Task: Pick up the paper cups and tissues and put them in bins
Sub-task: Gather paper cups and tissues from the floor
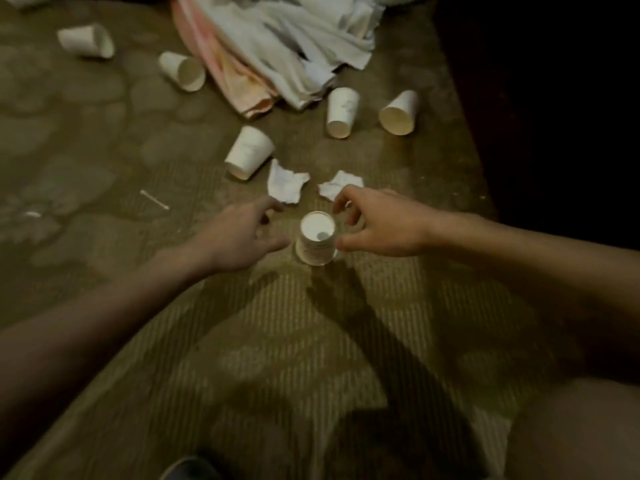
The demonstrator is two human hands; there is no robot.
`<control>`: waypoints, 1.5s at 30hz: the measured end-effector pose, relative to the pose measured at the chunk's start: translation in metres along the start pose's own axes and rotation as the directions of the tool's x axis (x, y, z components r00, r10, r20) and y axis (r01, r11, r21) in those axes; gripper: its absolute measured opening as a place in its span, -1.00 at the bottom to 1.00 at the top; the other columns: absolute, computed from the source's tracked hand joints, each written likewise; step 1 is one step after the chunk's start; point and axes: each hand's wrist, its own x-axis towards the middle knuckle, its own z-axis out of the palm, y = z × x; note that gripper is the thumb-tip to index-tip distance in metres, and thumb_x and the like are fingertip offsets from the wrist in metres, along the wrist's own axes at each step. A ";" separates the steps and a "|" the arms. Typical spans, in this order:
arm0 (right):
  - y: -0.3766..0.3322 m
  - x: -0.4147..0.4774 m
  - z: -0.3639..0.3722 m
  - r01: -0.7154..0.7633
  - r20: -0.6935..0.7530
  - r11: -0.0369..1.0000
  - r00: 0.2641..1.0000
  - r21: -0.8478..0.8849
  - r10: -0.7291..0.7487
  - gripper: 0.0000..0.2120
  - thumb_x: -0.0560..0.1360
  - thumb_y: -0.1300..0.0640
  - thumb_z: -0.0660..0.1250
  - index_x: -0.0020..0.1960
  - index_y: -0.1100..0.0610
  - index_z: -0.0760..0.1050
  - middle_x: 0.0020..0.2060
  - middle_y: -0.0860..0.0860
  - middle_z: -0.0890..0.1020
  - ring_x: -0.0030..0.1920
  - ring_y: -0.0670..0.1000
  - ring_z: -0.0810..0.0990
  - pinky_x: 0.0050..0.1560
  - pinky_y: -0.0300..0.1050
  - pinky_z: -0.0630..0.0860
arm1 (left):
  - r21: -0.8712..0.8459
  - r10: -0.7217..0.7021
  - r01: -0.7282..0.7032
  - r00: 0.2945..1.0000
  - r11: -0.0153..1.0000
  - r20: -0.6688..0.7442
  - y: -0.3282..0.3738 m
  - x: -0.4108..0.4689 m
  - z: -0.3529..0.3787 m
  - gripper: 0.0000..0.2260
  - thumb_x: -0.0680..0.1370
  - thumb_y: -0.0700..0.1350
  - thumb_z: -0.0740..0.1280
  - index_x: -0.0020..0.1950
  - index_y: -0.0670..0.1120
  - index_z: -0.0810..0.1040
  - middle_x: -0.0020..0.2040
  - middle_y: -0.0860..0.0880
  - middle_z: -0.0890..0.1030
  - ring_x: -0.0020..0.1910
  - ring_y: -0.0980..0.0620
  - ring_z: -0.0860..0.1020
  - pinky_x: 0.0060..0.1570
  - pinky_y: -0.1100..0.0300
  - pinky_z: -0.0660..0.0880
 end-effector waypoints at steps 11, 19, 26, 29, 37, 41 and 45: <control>-0.018 0.081 0.047 -0.048 0.137 0.938 0.985 -0.344 0.101 -0.25 0.34 -0.08 0.55 0.41 0.03 0.29 0.28 0.07 0.48 0.22 0.07 0.48 0.03 -0.09 0.47 | -0.397 -0.094 0.107 0.994 0.912 0.052 -0.038 0.023 0.076 -0.37 0.47 0.00 0.48 0.48 0.12 0.31 0.33 -0.04 0.48 0.25 0.01 0.48 0.25 0.04 0.45; -0.093 0.105 0.092 0.001 -0.042 0.962 0.999 0.273 0.011 -0.38 0.31 -0.11 0.54 0.29 0.01 0.43 0.09 -0.07 0.57 0.05 -0.08 0.57 0.00 -0.14 0.55 | -0.839 -0.255 0.037 0.959 0.543 -0.122 -0.089 -0.049 0.055 -0.47 0.35 0.02 0.55 0.27 0.08 0.48 0.11 0.12 0.64 0.12 0.18 0.60 0.12 0.22 0.54; -0.195 0.102 0.191 0.088 0.063 0.763 0.984 0.640 -0.167 -0.54 0.40 -0.23 0.39 0.23 -0.05 0.49 0.01 -0.13 0.63 -0.11 -0.17 0.65 -0.26 -0.33 0.53 | -0.936 -0.575 0.057 0.801 0.346 -0.164 -0.151 -0.163 0.037 -0.79 0.48 -0.21 0.48 0.04 0.01 0.55 -0.10 0.05 0.69 -0.10 0.13 0.66 -0.12 0.25 0.60; -0.231 0.091 0.216 -0.012 0.263 0.722 0.935 0.691 -0.236 -0.42 0.30 -0.35 0.28 0.24 -0.10 0.47 -0.01 -0.07 0.66 -0.15 -0.13 0.69 -0.32 -0.27 0.57 | -0.934 -0.653 0.094 0.739 0.344 -0.166 -0.164 -0.209 0.024 -0.93 0.55 -0.17 0.41 -0.04 -0.01 0.57 -0.16 0.06 0.68 -0.19 0.17 0.66 -0.26 0.27 0.59; -0.267 0.087 0.247 -0.047 0.301 0.741 0.930 0.669 -0.212 -0.57 0.39 -0.11 0.48 0.16 0.04 0.46 -0.08 -0.02 0.65 -0.15 -0.06 0.65 -0.25 -0.08 0.62 | -0.719 -0.761 0.360 0.542 0.594 -0.357 -0.223 -0.252 -0.011 -0.81 0.59 0.12 0.31 -0.12 0.06 0.61 -0.21 0.14 0.61 -0.29 0.26 0.55 -0.26 0.28 0.47; -0.265 0.097 0.244 -0.116 0.344 0.709 0.920 0.695 -0.187 -0.52 0.38 -0.17 0.47 0.20 0.01 0.47 -0.02 0.01 0.67 -0.09 -0.01 0.68 -0.29 -0.16 0.57 | -0.503 -0.861 0.711 0.312 0.492 -0.402 -0.276 -0.253 -0.033 -0.69 0.59 0.11 0.29 0.29 0.07 0.56 0.44 -0.11 0.29 0.41 -0.08 0.26 0.39 -0.07 0.25; -0.257 0.101 0.241 -0.159 0.354 0.688 0.923 0.708 -0.151 -0.51 0.38 -0.16 0.48 0.21 0.03 0.48 0.00 0.04 0.68 -0.06 0.02 0.69 -0.19 -0.08 0.60 | -0.516 -0.891 0.730 0.315 0.448 -0.328 -0.300 -0.244 -0.040 -0.46 0.58 0.11 0.31 0.53 0.19 0.24 0.59 -0.11 -0.04 0.55 -0.18 -0.02 0.47 -0.21 -0.02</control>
